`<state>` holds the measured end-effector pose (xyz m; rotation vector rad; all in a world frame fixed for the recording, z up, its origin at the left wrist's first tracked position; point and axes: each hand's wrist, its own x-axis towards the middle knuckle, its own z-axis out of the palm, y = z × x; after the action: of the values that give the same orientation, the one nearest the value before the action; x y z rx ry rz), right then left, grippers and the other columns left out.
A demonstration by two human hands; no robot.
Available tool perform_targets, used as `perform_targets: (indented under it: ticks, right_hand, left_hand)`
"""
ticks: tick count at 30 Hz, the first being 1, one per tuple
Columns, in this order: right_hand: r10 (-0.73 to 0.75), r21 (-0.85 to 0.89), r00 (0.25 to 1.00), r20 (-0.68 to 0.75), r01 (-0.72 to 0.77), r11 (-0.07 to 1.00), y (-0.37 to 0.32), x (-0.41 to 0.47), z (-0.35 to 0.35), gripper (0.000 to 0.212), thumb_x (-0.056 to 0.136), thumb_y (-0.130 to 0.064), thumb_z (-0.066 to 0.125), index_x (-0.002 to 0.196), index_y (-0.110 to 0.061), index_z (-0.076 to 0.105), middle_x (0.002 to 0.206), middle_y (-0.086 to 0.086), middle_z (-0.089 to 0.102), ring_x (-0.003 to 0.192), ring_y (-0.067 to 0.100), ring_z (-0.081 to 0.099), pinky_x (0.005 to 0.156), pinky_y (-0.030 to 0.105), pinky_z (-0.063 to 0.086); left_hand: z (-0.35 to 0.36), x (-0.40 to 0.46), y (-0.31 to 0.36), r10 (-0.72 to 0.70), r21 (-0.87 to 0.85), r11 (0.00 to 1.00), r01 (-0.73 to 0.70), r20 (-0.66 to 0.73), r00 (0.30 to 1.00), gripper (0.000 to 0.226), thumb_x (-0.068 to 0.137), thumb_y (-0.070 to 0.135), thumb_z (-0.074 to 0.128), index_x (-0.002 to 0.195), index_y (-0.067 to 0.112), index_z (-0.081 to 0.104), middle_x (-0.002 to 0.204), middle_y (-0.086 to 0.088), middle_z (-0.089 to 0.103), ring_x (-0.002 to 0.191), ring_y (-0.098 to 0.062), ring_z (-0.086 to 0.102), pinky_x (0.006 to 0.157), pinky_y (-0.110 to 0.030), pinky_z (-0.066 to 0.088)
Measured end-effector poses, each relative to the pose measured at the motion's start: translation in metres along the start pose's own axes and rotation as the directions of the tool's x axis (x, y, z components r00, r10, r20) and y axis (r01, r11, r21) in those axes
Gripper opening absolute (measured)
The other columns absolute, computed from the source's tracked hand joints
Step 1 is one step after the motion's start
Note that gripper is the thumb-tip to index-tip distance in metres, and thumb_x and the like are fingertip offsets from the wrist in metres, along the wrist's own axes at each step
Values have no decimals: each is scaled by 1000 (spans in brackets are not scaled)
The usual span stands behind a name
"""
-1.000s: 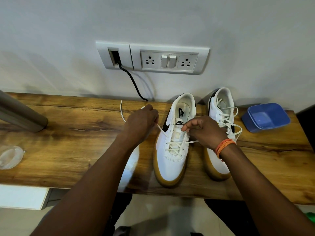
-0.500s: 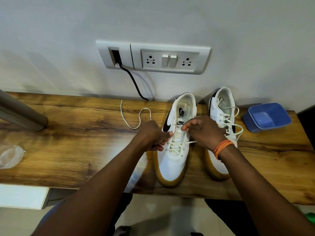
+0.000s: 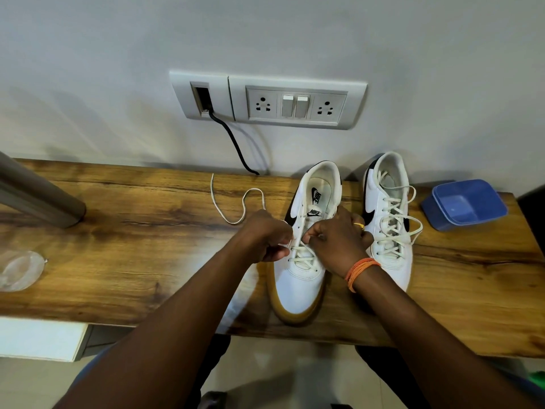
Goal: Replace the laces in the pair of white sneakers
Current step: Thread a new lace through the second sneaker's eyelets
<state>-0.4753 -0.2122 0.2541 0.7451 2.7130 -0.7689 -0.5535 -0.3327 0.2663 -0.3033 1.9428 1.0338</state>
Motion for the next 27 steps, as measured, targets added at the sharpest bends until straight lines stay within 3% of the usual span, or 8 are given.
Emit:
perform_targets:
  ticks: [8, 15, 21, 27]
  right_hand:
    - [14, -15, 995, 95, -12, 1000, -5, -1, -1, 17, 94, -35, 56, 95, -31, 73, 150, 5, 20, 143, 33, 7, 114, 57, 14]
    - [19, -59, 992, 126, -12, 998, -9, -2, -2, 19, 96, -37, 53, 101, -31, 71, 156, 8, 11, 146, 34, 0, 116, 59, 7]
    - [41, -77, 990, 135, -31, 997, -9, 0, 2, 19, 95, -38, 53, 103, -31, 68, 159, 9, 4, 148, 35, -3, 116, 60, 4]
    - [45, -81, 994, 101, -37, 996, -9, 1, 6, 20, 94, -36, 53, 103, -29, 70, 156, 9, 12, 147, 36, 1, 115, 61, 6]
  left_hand:
    - [-3, 0, -2, -9, -64, 998, 18, 138, 990, 16, 100, 4, 49, 90, 14, 56, 66, -8, 58, 57, -13, 57, 44, -20, 44]
    - [-7, -2, -4, 15, -96, 995, 3, 186, 982, 14, 101, 6, 50, 96, 15, 59, 70, -6, 61, 57, -12, 60, 50, -23, 47]
    - [-7, -3, -2, -19, -73, 997, 31, 158, 987, 7, 99, 11, 55, 105, 9, 58, 80, -10, 63, 63, -15, 64, 50, -25, 53]
    - [-4, -4, -4, 32, -43, 999, -30, 48, 998, 27, 91, 27, 69, 99, 2, 62, 82, -9, 65, 59, -18, 67, 41, -21, 49]
